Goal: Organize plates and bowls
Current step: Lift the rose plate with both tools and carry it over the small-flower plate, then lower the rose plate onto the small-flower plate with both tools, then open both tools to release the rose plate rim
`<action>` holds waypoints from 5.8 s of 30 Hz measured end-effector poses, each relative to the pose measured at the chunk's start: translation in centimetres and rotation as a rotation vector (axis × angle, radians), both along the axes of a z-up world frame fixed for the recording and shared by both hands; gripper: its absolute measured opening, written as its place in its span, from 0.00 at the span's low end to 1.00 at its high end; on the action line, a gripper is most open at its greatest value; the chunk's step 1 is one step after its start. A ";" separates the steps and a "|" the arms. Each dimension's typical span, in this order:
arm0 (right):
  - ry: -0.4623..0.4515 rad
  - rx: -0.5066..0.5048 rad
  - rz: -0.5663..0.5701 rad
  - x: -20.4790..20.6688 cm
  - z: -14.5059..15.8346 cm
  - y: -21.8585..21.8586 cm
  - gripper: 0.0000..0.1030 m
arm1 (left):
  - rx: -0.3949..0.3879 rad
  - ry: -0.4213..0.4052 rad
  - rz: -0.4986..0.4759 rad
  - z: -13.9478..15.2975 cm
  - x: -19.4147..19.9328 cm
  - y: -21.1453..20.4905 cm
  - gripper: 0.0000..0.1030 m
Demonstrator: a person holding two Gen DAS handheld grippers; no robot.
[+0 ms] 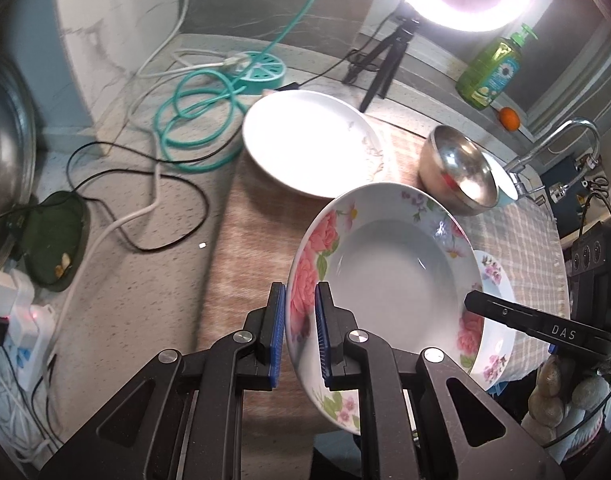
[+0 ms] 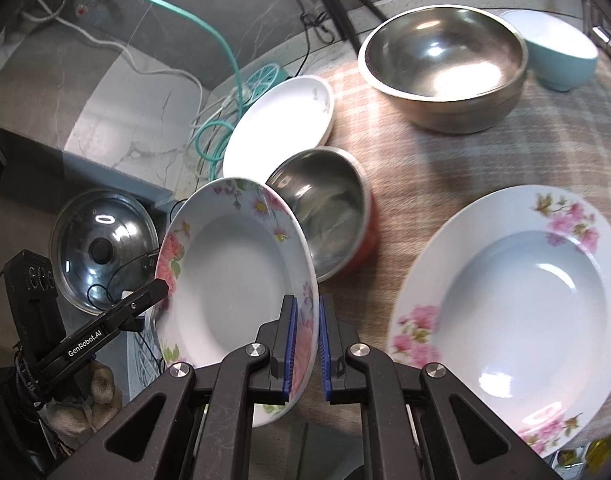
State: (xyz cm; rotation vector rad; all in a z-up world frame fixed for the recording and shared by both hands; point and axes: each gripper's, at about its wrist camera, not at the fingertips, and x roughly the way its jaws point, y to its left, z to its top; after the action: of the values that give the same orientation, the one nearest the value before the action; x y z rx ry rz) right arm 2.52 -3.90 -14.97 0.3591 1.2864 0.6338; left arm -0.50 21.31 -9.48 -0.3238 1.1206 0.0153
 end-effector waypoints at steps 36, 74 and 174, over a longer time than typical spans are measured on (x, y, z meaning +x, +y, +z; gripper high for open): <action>0.012 -0.049 -0.080 1.1 -0.9 -16.3 0.10 | -0.063 -0.002 -0.075 -1.8 2.4 -15.1 0.12; 0.073 -0.105 -0.088 0.7 -4.7 -18.7 0.10 | -0.077 0.078 -0.097 -6.1 2.4 -18.2 0.12; -0.197 -0.553 0.131 -1.5 -3.5 -12.2 0.30 | 0.138 0.049 -0.196 -6.7 2.4 -20.6 0.13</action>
State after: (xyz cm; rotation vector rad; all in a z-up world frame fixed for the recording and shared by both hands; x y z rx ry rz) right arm 1.06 -16.09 -18.48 -0.2385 1.2434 0.3873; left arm 1.93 0.72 -16.19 -0.0899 1.1897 -0.0724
